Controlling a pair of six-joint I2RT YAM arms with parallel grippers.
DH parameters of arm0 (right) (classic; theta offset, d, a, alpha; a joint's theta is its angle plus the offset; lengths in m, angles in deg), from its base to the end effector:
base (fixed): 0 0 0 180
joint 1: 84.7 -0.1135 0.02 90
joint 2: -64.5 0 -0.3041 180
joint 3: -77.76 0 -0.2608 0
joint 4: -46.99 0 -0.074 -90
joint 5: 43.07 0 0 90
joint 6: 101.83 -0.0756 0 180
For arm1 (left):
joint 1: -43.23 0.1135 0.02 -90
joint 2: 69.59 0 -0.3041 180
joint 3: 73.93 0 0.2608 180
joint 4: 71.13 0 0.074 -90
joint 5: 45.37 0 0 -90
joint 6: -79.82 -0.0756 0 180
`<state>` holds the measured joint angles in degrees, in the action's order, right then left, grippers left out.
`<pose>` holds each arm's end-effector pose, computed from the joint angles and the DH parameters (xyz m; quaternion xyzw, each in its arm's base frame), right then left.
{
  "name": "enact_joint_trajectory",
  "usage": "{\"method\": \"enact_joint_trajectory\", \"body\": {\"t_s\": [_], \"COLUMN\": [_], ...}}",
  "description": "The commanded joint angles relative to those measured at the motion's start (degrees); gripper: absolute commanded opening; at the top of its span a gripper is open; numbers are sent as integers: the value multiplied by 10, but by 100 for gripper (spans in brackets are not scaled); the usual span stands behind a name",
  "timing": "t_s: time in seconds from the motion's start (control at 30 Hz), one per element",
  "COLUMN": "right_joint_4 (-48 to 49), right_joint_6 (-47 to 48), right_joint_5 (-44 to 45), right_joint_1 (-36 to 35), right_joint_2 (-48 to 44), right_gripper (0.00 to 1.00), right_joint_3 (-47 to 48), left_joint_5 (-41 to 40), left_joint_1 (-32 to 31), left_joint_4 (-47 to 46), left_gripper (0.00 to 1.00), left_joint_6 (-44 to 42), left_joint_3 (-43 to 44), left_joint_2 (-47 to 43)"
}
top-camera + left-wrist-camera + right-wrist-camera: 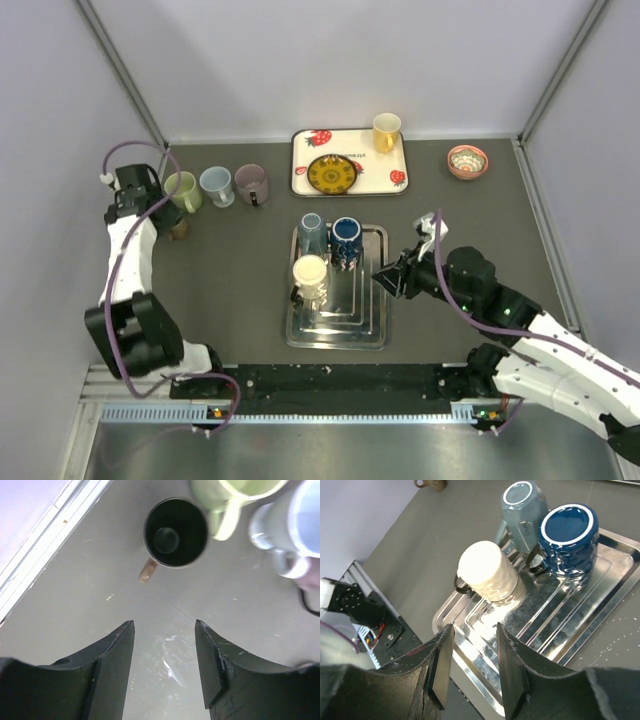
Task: Turn the mug right side up
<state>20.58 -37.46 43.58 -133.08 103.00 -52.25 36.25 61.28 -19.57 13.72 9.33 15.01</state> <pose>0.1176 0.1390 0.3163 -0.1738 0.7735 0.3851 0.4724 0.3216 0.1164 0.2915 -0.3602 0.8745 0.0530 0.3204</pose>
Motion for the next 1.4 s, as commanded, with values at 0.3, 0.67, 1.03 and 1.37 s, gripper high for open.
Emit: {"method": "enact_joint_trajectory", "body": {"t_s": [0.3, 0.67, 1.03, 1.37], "right_joint_4": [-86, -158, -198, -245], "right_joint_6": [-34, -118, -214, -237], "right_joint_5": [144, 222, 277, 296], "right_joint_1": [-6, -25, -28, -21], "right_joint_2": [210, 476, 638, 707], "right_gripper": [48, 56, 54, 52], "right_joint_3": [134, 308, 435, 498], "left_joint_5": [-31, -129, -132, -141], "left_joint_1": [-310, -450, -449, -449], "left_joint_4": [-34, -75, -84, -71], "left_gripper": [59, 99, 99, 98], "left_joint_6": [97, 151, 200, 199], "left_joint_3": [-160, -299, -349, -357], "left_joint_2": [-332, -400, -456, -455]}}
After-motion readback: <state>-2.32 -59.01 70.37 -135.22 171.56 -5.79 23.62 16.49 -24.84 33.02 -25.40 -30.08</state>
